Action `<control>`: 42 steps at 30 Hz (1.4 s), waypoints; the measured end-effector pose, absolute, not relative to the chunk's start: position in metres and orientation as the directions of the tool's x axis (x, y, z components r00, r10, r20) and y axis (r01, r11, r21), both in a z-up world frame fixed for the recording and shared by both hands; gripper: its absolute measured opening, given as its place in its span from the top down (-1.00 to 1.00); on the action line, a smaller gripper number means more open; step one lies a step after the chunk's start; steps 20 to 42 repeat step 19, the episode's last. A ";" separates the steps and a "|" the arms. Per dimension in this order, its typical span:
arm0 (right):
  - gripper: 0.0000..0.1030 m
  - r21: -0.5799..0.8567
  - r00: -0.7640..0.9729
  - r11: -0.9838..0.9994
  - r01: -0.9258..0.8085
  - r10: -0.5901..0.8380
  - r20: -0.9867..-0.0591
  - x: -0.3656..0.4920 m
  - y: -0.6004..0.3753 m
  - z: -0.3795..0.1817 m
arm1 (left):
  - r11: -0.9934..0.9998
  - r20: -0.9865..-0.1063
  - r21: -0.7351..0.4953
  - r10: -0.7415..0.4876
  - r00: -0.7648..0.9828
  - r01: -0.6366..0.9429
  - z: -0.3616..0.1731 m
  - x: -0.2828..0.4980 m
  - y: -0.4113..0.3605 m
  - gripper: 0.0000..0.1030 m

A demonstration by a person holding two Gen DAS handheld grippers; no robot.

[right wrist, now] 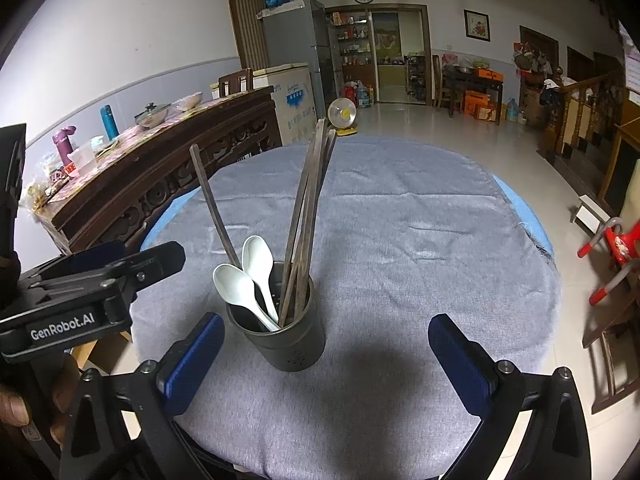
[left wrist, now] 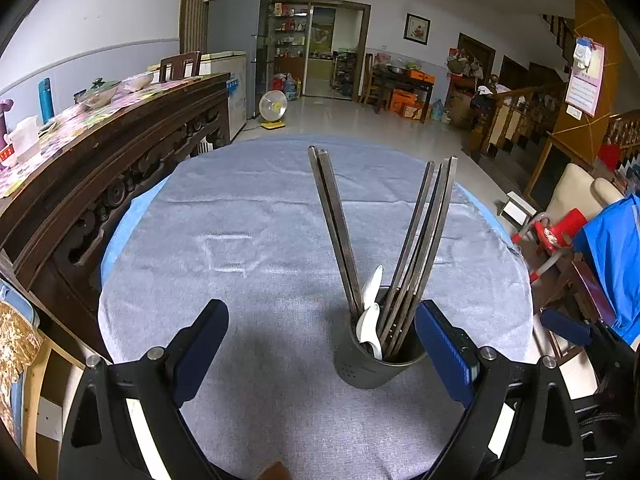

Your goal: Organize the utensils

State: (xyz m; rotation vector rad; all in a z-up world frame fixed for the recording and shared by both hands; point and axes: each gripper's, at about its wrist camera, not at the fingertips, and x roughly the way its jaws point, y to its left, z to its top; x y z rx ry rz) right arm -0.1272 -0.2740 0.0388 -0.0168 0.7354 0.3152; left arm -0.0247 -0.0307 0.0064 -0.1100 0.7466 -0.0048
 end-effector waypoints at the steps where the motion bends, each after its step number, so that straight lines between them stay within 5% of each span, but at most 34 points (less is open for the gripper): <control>1: -1.00 0.096 0.696 0.953 -0.288 0.277 -0.662 -0.127 -0.274 0.039 | 0.994 -0.678 -0.102 -0.044 0.734 -0.034 0.007 -0.025 -0.031 -0.83; 42: -1.00 0.095 0.694 0.951 -0.293 0.280 -0.664 -0.126 -0.272 0.041 | 0.993 -0.655 -0.118 -0.071 0.752 -0.009 0.012 -0.026 -0.032 -0.83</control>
